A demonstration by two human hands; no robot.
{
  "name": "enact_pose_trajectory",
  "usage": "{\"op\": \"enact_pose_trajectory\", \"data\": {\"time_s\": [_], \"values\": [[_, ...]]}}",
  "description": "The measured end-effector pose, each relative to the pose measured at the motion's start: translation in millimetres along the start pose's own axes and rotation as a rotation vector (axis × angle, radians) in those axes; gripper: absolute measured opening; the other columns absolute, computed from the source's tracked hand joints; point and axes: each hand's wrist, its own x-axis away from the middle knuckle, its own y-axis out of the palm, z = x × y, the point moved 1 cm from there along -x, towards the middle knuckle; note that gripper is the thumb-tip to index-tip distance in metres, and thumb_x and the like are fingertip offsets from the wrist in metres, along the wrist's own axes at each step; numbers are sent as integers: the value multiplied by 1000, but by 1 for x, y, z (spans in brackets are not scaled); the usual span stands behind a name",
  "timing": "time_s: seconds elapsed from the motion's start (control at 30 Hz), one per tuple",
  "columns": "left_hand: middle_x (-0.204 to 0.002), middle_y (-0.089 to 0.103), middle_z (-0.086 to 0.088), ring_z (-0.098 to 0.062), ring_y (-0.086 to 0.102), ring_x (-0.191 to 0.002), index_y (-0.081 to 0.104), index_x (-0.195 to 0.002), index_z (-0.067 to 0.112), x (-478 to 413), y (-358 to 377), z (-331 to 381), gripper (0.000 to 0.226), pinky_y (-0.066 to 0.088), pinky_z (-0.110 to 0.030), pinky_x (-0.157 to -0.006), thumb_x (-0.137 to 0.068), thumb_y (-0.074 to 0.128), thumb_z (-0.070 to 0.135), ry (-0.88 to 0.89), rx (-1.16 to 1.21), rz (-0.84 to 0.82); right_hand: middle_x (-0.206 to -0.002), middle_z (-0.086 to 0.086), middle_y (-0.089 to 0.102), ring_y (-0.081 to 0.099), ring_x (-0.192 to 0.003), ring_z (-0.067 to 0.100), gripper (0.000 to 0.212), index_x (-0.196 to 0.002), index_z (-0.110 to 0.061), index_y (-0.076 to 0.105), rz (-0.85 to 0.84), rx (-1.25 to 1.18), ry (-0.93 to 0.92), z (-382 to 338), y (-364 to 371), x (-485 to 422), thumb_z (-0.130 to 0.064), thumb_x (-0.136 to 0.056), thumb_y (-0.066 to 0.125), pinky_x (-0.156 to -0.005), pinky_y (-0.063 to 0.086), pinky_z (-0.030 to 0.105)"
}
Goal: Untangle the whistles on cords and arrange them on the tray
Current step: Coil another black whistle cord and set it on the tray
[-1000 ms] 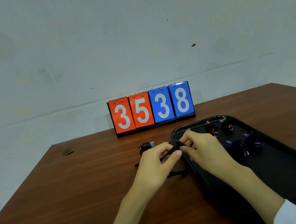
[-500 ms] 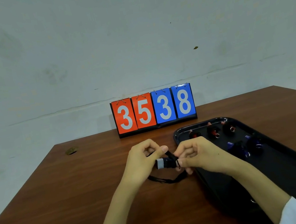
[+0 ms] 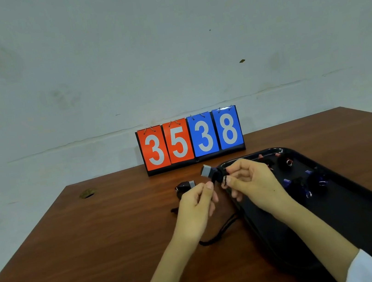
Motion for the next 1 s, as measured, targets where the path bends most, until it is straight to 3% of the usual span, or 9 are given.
{"op": "enact_pose_trajectory", "data": {"time_s": [0.2, 0.37, 0.6, 0.73, 0.87, 1.0], "values": [[-47, 45, 8, 0, 41, -45, 58, -74, 19, 2, 6, -4, 30, 38, -21, -58, -97, 44, 32, -18, -85, -16, -79, -4, 65, 62, -69, 5, 11, -90, -23, 57, 239, 244, -21, 12, -1, -1, -13, -87, 62, -60, 50, 16], [-46, 45, 13, 0, 39, -46, 59, -74, 18, 7, 10, -1, 29, 33, -16, -54, -95, 48, 35, 39, -169, -76, -76, -14, 58, 57, -74, 1, 9, -93, -19, 58, 278, 497, -89, 18, -3, 1, -16, -86, 63, -72, 49, 20], [-51, 48, 12, 0, 42, -52, 59, -69, 20, 4, 0, 1, 30, 37, -22, -60, -94, 51, 34, 52, -165, -1, -81, -11, 62, 57, -74, 1, 12, -95, -18, 64, 117, 649, -160, 19, 1, 1, -16, -84, 66, -73, 48, 16], [-51, 46, 10, 0, 40, -50, 61, -72, 16, 2, -6, 1, 28, 32, -18, -56, -92, 54, 34, 53, -184, 6, -76, -17, 57, 55, -72, -2, 13, -94, -21, 65, -33, 677, -160, 22, 1, 0, -18, -83, 68, -70, 48, 14], [-66, 61, -4, -5, 53, -61, 65, -75, 16, 2, -8, 0, 20, 43, -24, -63, -88, 61, 30, 31, -173, -23, -71, -16, 57, 59, -71, 2, 10, -88, -25, 63, -167, 664, -137, 19, 2, 2, -17, -82, 67, -73, 53, 23], [-72, 68, -1, -7, 62, -68, 67, -77, 14, 2, -16, 0, 14, 49, -20, -67, -85, 65, 25, 9, -172, -13, -71, -8, 64, 65, -67, 6, 20, -79, -29, 58, -265, 566, -96, 15, 1, 4, -12, -83, 66, -67, 56, 23]]}}
